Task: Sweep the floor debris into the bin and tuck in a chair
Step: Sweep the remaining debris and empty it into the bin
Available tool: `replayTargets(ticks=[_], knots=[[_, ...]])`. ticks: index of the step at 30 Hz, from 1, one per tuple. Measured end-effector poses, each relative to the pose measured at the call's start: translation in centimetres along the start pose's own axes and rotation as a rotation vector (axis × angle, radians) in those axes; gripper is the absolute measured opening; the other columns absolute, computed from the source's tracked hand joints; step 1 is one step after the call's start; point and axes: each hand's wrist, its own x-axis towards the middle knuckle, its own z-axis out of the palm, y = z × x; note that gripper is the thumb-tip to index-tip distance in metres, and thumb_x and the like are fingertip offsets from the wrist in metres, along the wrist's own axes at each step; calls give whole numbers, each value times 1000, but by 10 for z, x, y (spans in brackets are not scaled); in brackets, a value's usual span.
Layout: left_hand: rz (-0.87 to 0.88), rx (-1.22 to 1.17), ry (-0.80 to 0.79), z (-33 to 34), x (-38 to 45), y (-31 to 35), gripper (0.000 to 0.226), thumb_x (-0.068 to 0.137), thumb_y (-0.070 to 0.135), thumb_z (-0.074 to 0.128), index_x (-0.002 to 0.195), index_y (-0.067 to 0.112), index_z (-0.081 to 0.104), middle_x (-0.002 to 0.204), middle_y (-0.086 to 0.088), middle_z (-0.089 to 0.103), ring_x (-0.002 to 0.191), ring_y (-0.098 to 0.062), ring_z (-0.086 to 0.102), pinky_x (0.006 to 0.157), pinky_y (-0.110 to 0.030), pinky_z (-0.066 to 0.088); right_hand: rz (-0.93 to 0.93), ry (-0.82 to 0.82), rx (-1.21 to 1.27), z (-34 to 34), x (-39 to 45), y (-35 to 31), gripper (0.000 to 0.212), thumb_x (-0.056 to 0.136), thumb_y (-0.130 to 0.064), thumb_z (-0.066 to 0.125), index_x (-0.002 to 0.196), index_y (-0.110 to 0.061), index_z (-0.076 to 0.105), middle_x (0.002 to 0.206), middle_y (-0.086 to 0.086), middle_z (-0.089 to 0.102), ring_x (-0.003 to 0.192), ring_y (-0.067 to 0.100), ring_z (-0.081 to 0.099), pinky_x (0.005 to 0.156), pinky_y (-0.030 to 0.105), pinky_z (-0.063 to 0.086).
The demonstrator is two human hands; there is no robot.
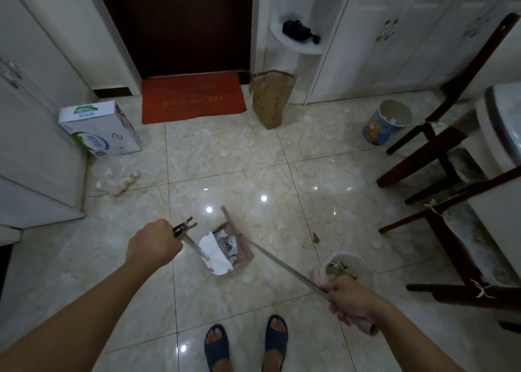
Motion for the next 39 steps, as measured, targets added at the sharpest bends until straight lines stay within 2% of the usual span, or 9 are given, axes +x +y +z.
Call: replayTargets(ticks=[8,11,13,21,25,29,32,35,39], knots=[[59,22,-43,3,-22,0,20,78,25,65,60,16,62,51,-2,61,47,-19,61,46,-22,41,20,207,30,-40,-22,17,29,93,4,44,109,7,68,61,12,64,35,12,49,36,22,38],[143,93,-44,3,-27,21,15,78,24,63,63,19,63,53,0,61,48,-17,61,46,-21,42,33,292,160,-48,-25,25,32,90,9,42,72,1,67,39,2,59,29,8,51,34,15,37],[185,123,-41,2,-29,38,14,78,24,63,65,20,62,55,0,61,49,-16,61,48,-23,45,31,344,180,-55,-21,34,32,89,6,44,61,-6,55,48,8,58,38,15,50,44,21,38],[222,81,-32,-7,-36,89,12,78,24,62,68,17,64,57,-1,61,51,-17,60,47,-23,43,166,434,134,-77,10,66,26,85,8,47,63,-5,50,66,17,59,46,19,49,38,18,34],[249,99,-36,2,-39,111,11,78,22,62,68,17,62,58,0,61,51,-16,59,46,-23,39,190,417,129,-77,23,71,12,95,-2,42,86,-4,49,73,16,57,49,21,54,34,16,35],[257,100,-52,14,-40,120,10,78,22,61,68,19,62,59,1,61,52,-14,58,44,-22,38,232,370,123,-73,30,78,31,100,-9,37,70,-11,40,68,9,48,53,18,48,37,22,36],[253,121,-64,26,-42,121,6,78,23,61,75,18,63,61,2,61,52,-12,58,43,-22,36,248,351,114,-67,31,80,14,100,-6,33,94,-3,46,68,11,51,53,19,46,41,25,36],[251,120,-51,34,-42,123,6,76,21,59,71,17,61,60,1,60,51,-13,57,43,-21,36,217,286,98,-58,31,82,19,98,0,31,108,2,48,66,13,50,49,21,45,44,29,37],[257,113,-51,34,-37,133,11,75,19,59,65,19,53,60,1,59,51,-14,57,44,-22,37,215,187,138,-46,22,81,26,97,-2,35,73,-2,44,58,12,46,33,18,44,37,22,34]])
